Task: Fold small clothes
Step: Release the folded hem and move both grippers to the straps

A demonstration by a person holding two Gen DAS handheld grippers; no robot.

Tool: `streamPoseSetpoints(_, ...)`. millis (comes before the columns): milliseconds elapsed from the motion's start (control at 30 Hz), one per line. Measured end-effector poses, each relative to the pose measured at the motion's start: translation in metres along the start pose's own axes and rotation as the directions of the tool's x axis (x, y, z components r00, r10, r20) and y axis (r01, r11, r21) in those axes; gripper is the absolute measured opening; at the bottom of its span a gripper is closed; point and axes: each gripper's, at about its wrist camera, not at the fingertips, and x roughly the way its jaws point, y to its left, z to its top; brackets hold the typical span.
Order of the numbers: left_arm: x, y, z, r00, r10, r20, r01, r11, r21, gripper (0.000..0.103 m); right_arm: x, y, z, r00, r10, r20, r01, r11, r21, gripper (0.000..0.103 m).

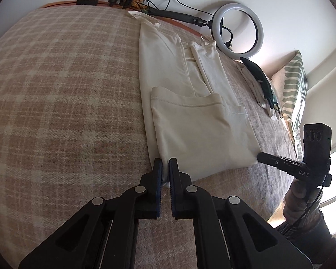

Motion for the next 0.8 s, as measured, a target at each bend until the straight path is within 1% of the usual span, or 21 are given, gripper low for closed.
streamPoseSetpoints(67, -0.001, 0.0, -0.002, 1.0, 0.016, -0.001, -0.016, 1.0, 0.012, 0.005, -0.002, -0.002, 0.002, 1.0, -0.031, 0.007, 0.031, 1.0, -0.005, 0.0)
streamPoseSetpoints(100, -0.004, -0.001, -0.003, 1.0, 0.029, 0.006, -0.03, 0.999, 0.017, 0.005, -0.002, -0.002, 0.003, 0.999, -0.032, 0.003, 0.032, 0.999, 0.0, 0.0)
streamPoseSetpoints(167, -0.011, -0.003, -0.005, 0.997, 0.071, 0.04, -0.072, 0.997, 0.024, 0.005, -0.006, 0.001, 0.003, 0.999, -0.045, 0.014, 0.045, 0.999, -0.01, 0.0)
streamPoseSetpoints(200, -0.016, -0.004, -0.004, 0.994, 0.087, 0.059, -0.088, 0.996, 0.018, 0.005, -0.01, 0.005, 0.003, 0.997, -0.074, 0.034, 0.075, 0.997, -0.034, 0.002)
streamPoseSetpoints(233, -0.02, -0.005, -0.003, 0.994, 0.084, 0.075, -0.085, 0.996, 0.014, 0.005, -0.016, 0.011, 0.004, 0.994, -0.094, 0.062, 0.098, 0.993, -0.065, 0.004)
streamPoseSetpoints(300, -0.027, -0.015, 0.0, 0.991, 0.046, 0.128, -0.05, 0.998, 0.026, 0.005, -0.028, 0.018, 0.003, 0.99, -0.08, 0.116, 0.092, 0.99, -0.102, 0.005)
streamPoseSetpoints(333, -0.027, -0.022, 0.002, 0.99, 0.029, 0.141, -0.036, 0.998, 0.049, 0.005, -0.031, 0.021, 0.005, 0.989, -0.054, 0.138, 0.07, 0.991, -0.111, 0.008)
streamPoseSetpoints(367, -0.026, -0.032, 0.003, 0.989, 0.012, 0.147, -0.024, 0.996, 0.081, 0.005, -0.031, 0.024, 0.007, 0.988, -0.033, 0.153, 0.05, 0.992, -0.114, 0.013)
streamPoseSetpoints(433, -0.017, -0.054, 0.003, 0.99, -0.013, 0.142, -0.01, 0.987, 0.158, 0.005, -0.025, 0.03, 0.013, 0.986, -0.016, 0.167, 0.035, 0.993, -0.113, 0.016)
streamPoseSetpoints(500, -0.001, -0.073, 0.002, 0.993, -0.011, 0.115, -0.015, 0.974, 0.227, 0.005, -0.012, 0.037, 0.02, 0.989, -0.018, 0.149, 0.036, 0.992, -0.12, 0.015)
streamPoseSetpoints(533, 0.007, -0.078, 0.001, 0.995, 0.001, 0.099, -0.026, 0.968, 0.25, 0.005, -0.006, 0.039, 0.022, 0.989, -0.029, 0.142, 0.047, 0.991, -0.123, 0.016)
streamPoseSetpoints(600, 0.025, -0.083, -0.001, 0.997, 0.048, 0.065, -0.065, 0.956, 0.285, 0.005, 0.006, 0.04, 0.021, 0.993, -0.055, 0.108, 0.068, 0.99, -0.123, 0.016)
streamPoseSetpoints(667, 0.034, -0.079, -0.003, 0.996, 0.082, 0.04, -0.09, 0.954, 0.285, 0.005, 0.015, 0.036, 0.017, 0.994, -0.084, 0.071, 0.092, 0.99, -0.11, 0.016)
streamPoseSetpoints(733, 0.032, -0.072, -0.006, 0.995, 0.086, 0.042, -0.094, 0.958, 0.27, 0.01, 0.018, 0.03, 0.011, 0.991, -0.125, 0.047, 0.129, 0.986, -0.107, 0.015)
streamPoseSetpoints(767, 0.03, -0.068, -0.005, 0.995, 0.089, 0.047, -0.098, 0.96, 0.263, 0.011, 0.019, 0.027, 0.007, 0.989, -0.144, 0.043, 0.148, 0.983, -0.107, 0.012)
streamPoseSetpoints(800, 0.027, -0.065, -0.005, 0.991, 0.118, 0.06, -0.129, 0.959, 0.253, 0.011, 0.016, 0.024, 0.004, 0.987, -0.153, 0.045, 0.157, 0.982, -0.109, 0.01)
